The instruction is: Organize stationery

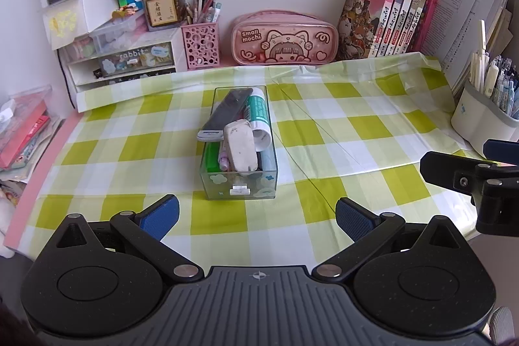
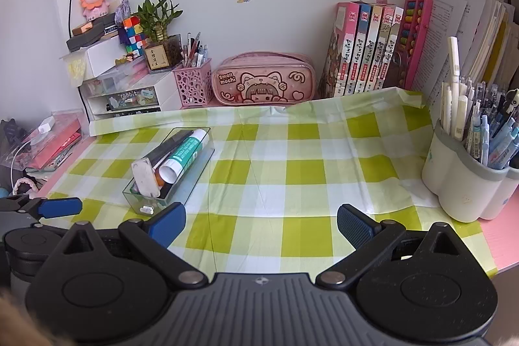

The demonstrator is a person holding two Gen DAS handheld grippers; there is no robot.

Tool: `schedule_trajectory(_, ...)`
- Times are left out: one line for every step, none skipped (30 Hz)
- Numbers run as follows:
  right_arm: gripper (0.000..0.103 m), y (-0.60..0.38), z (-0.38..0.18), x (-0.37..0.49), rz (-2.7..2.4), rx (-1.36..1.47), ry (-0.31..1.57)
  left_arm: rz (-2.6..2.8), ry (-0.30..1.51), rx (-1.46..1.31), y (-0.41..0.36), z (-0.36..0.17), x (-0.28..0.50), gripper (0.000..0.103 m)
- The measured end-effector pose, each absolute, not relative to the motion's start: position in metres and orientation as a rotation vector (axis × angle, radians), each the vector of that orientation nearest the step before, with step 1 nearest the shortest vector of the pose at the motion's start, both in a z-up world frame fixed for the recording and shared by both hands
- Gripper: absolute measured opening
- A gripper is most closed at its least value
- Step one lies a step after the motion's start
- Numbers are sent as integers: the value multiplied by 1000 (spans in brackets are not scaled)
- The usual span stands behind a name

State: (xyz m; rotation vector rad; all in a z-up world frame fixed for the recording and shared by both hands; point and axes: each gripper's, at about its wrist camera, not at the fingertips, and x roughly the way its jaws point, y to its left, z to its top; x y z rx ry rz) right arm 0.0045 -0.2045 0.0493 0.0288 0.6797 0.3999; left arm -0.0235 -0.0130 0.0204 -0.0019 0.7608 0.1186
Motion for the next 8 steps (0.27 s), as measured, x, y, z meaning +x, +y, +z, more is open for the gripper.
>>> schedule_trajectory(102,-205,49,4,399,30,679,119,760,-3,-13,20,-24,98)
schedule_trajectory(102,-205,49,5,399,30,679,118,760,-3,-13,20,-24,98)
schedule_trajectory(102,-205,49,5,399,30,679,116,760,-3,-13,20,-24,98)
schedule_trajectory(102,-205,49,5,399,32,680,115,759,-3,-14,21,-24,98)
schedule_trajectory(102,-205,49,5,399,33,681,113,759,-3,-14,21,-24,98)
schedule_trajectory(102,-206,49,6,398,33,682,111,757,-3,-14,21,-24,98)
schedule_trajectory(102,-206,48,6,397,33,683,108,755,-5,-14,21,-24,98)
schedule_trajectory(102,-205,48,6,397,33,684,105,755,-6,-14,21,-24,98)
